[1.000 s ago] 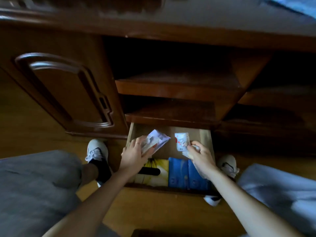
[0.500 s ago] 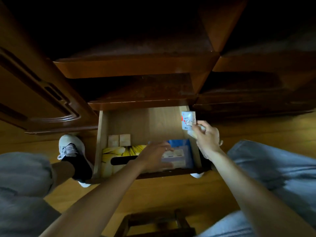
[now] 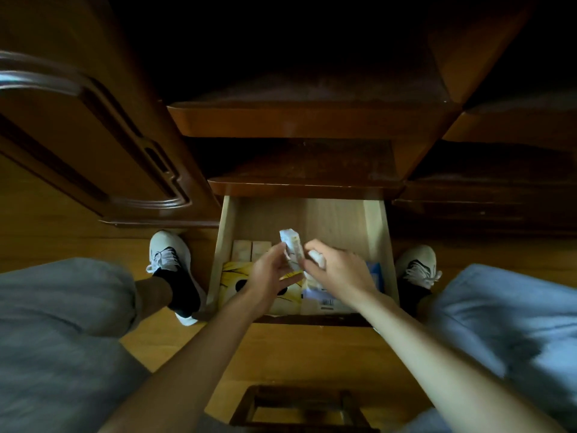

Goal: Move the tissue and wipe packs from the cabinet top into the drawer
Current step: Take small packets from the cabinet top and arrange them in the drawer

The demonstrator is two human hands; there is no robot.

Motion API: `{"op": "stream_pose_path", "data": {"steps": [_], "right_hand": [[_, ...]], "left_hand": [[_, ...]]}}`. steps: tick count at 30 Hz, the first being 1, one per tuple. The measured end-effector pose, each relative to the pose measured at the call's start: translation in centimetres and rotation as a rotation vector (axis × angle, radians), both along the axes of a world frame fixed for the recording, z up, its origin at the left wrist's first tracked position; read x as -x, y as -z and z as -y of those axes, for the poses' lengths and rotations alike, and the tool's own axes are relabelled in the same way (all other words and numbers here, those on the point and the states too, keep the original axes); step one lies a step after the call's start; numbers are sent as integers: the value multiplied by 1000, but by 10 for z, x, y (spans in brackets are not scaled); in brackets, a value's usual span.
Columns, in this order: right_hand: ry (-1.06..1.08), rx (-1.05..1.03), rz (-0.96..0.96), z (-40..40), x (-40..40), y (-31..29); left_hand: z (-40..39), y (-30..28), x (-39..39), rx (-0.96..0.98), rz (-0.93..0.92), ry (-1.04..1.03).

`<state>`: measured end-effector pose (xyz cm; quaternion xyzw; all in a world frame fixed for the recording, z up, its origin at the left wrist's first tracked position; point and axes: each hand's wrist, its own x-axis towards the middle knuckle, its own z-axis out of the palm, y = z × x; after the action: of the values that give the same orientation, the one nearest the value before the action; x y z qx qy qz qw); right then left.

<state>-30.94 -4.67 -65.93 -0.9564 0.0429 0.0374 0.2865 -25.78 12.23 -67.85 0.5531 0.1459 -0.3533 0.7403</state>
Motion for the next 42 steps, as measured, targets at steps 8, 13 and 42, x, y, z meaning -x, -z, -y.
{"op": "stream_pose_path", "data": {"steps": [8,13,42], "right_hand": [[-93,-42,-77,-7,4,6],[178,-209,-209,-2,-2,2],[143,-617,-373,-7,-29,19]], "left_hand": [[-8,-1,5,-125,55,43],[-19,5,3,-56,88,-62],[-40,4,-25,-318,236,300]]}}
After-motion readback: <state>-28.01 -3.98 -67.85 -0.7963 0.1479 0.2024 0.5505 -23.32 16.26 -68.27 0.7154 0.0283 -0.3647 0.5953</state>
